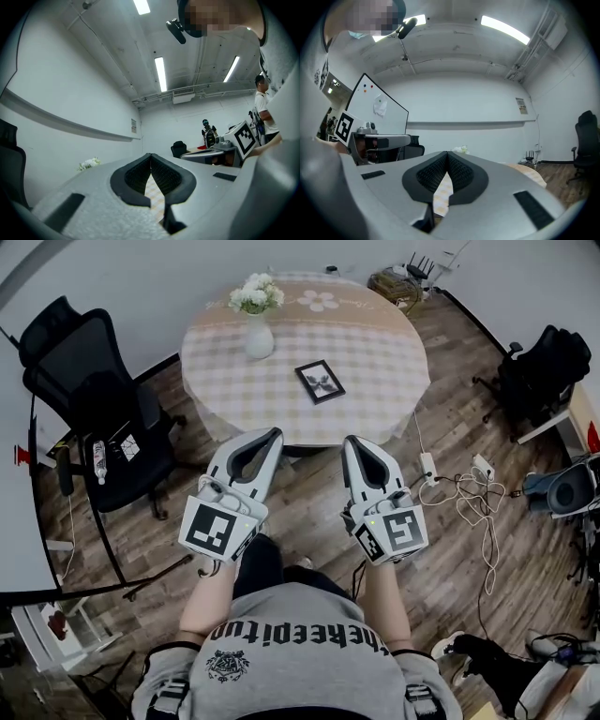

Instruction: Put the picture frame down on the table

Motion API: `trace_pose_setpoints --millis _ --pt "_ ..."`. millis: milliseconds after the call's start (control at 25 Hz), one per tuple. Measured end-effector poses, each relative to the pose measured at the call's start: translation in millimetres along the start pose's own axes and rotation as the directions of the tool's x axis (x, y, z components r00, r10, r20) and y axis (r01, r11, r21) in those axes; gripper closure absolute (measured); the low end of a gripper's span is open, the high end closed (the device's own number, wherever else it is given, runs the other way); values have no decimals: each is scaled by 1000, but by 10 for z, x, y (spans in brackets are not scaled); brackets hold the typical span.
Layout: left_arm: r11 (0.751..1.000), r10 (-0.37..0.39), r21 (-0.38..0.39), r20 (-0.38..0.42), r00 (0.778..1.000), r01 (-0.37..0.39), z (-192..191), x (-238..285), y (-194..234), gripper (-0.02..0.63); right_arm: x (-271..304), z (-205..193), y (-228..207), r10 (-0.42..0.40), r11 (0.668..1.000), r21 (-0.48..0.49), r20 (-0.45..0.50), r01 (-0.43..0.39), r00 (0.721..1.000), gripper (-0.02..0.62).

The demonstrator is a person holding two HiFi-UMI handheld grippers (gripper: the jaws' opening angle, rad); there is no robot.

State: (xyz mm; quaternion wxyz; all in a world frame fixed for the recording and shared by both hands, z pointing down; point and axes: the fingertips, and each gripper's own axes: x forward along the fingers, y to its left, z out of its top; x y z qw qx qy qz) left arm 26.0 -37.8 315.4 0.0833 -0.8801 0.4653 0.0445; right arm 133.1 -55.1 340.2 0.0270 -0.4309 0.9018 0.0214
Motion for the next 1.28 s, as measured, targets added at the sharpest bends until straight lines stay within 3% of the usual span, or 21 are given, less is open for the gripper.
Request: trace_pose_setpoints --millis 1280 --pt "999 -6 32 16 1000 6 121 -20 -228 591 -183 98 57 33 999 -17 34 -32 999 589"
